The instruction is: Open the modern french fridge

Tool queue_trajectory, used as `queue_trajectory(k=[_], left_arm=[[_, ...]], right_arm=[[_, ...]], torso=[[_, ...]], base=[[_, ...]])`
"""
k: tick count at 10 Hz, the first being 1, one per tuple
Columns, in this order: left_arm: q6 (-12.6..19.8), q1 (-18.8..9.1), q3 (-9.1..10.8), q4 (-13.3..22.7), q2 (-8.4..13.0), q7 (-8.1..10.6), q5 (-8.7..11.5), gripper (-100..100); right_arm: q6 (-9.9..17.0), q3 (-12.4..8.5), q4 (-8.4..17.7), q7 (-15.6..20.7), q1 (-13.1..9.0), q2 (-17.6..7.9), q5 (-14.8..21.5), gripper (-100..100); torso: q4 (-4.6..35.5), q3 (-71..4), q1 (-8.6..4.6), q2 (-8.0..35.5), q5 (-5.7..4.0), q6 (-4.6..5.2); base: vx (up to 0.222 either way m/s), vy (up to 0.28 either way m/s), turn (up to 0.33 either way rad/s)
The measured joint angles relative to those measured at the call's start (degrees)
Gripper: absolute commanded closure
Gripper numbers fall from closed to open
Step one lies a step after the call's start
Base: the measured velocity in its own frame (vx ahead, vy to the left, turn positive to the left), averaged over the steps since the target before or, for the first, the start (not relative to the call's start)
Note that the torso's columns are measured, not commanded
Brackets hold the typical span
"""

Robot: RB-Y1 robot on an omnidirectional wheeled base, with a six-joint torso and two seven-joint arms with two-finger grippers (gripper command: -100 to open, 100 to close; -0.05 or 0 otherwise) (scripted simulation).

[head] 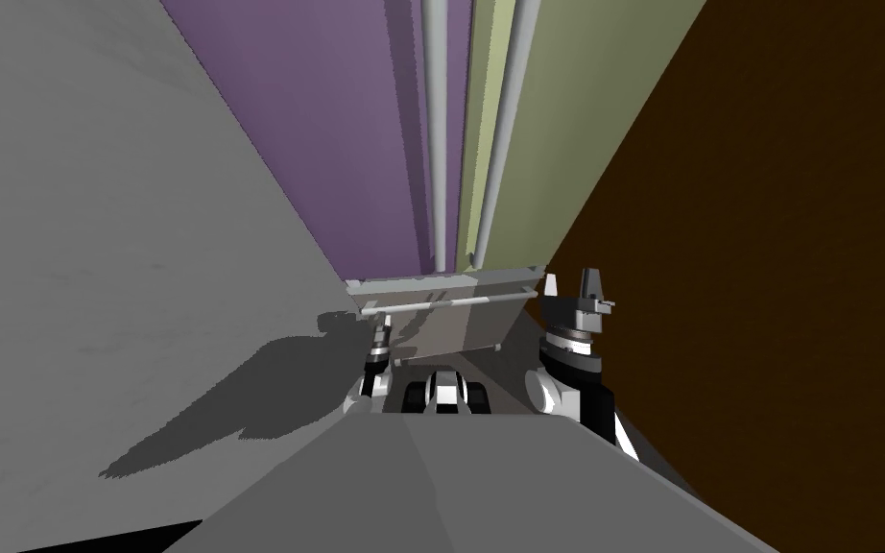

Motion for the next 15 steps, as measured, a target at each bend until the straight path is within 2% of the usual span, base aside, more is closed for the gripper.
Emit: queue_trajectory(k=[2,3,6,7,9,11,14,15], left_arm=[[0.9,0.8,-0.13,-1.6,-2.6,0.15,-0.1,-100],[1.0,0.8,-0.14,-1.7,-2.7,0.16,-0.1,-100],[3.9,-1.1,-0.56,-2.7,-0.6,2.38,0.0,-100],[4.2,-1.2,-0.58,-2.8,-0.5,2.60,0.0,100],[2.8,0.3,-0.34,-2.2,-1.8,1.37,0.0,100],[1.4,0.5,-0.35,-1.3,-2.5,0.57,-0.1,100],[3.3,-1.2,-0.44,-1.4,-1.8,1.15,-0.1,100],[4.6,-0.8,-0.59,-2.7,-1.5,1.53,-0.1,100]], right_arm=[[0.0,0.0,0.0,0.0,0.0,0.0,0.0,0],[0.0,0.0,0.0,0.0,0.0,0.0,0.0,0],[0.0,0.0,0.0,0.0,0.0,0.0,0.0,0],[0.0,0.0,0.0,0.0,0.0,0.0,0.0,0],[0.0,0.0,0.0,0.0,0.0,0.0,0.0,0],[0.0,0.0,0.0,0.0,0.0,0.0,0.0,0],[0.0,0.0,0.0,0.0,0.0,0.0,0.0,0],[0.0,0.0,0.0,0.0,0.0,0.0,0.0,0]], torso=[[0.0,0.0,-0.17,0.0,-0.05,0.00],[0.0,0.0,-0.13,0.0,-0.05,-0.01],[0.0,-0.1,-0.04,-0.1,-0.02,0.00],[0.0,0.0,0.17,0.0,0.04,0.01],[0.3,0.2,0.18,0.4,-0.06,-0.01],[0.1,0.1,-0.01,0.1,-0.10,-0.14],[0.3,0.3,-0.05,0.5,-0.17,-0.18],[0.4,0.3,-0.05,0.6,-0.26,-0.23]], base=[[-0.006,0.036,0.000],[0.018,-0.030,0.098],[0.030,-0.064,0.105],[-0.010,0.039,-0.199],[-0.034,0.066,-0.111],[-0.069,0.000,0.015],[-0.190,-0.066,0.077],[-0.202,-0.054,0.087]])
